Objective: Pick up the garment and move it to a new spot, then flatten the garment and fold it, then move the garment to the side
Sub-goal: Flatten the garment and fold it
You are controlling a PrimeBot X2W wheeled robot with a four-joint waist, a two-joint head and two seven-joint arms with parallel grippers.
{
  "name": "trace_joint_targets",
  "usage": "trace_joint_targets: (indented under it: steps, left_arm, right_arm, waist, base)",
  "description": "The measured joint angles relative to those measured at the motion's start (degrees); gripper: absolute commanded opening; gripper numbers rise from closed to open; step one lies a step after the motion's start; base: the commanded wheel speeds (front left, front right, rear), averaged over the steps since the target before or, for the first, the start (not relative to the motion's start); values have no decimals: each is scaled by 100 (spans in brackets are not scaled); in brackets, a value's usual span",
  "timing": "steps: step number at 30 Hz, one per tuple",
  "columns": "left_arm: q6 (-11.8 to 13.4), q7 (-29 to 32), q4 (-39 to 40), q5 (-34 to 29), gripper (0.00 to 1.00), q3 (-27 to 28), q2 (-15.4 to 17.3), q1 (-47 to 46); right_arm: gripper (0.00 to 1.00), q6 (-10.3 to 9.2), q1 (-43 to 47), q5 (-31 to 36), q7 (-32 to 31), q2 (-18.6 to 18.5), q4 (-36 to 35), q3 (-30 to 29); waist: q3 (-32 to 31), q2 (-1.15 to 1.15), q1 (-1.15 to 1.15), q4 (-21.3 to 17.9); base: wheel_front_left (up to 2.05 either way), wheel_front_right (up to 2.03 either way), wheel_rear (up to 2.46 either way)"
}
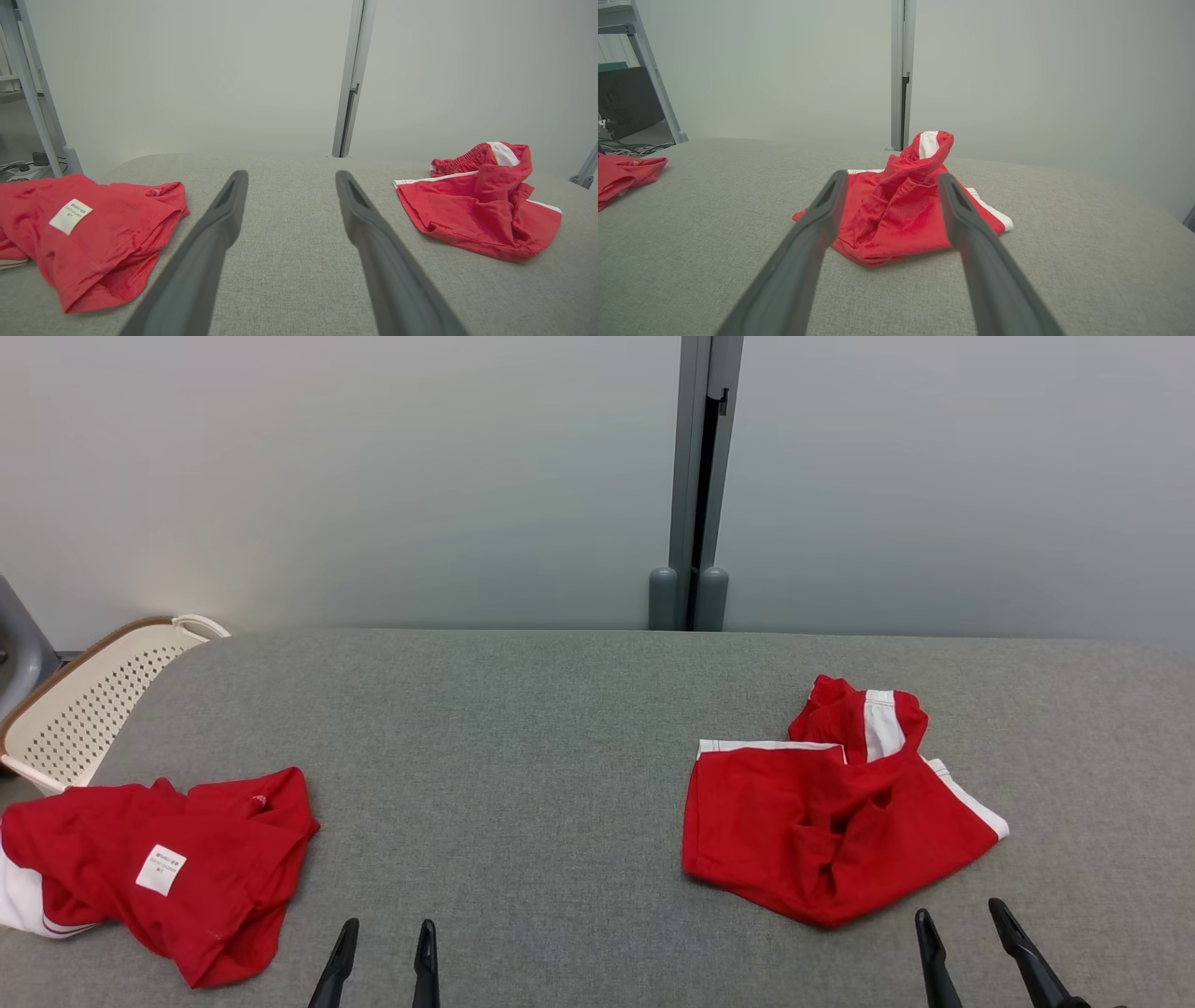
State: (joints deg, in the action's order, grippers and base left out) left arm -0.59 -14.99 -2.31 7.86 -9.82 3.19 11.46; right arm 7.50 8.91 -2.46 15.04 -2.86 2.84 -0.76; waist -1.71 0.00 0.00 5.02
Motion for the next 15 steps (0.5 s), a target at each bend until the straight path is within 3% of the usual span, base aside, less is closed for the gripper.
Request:
trace_joint_targets:
  steps: [15]
  left_arm:
    - [-131, -1, -104, -97, 100, 56, -20, -55]
  right_arm:
    - [100, 0, 0, 18, 0, 0, 10, 30]
  waist:
    - [45, 0, 0, -54]
  base:
    - [0, 0, 0]
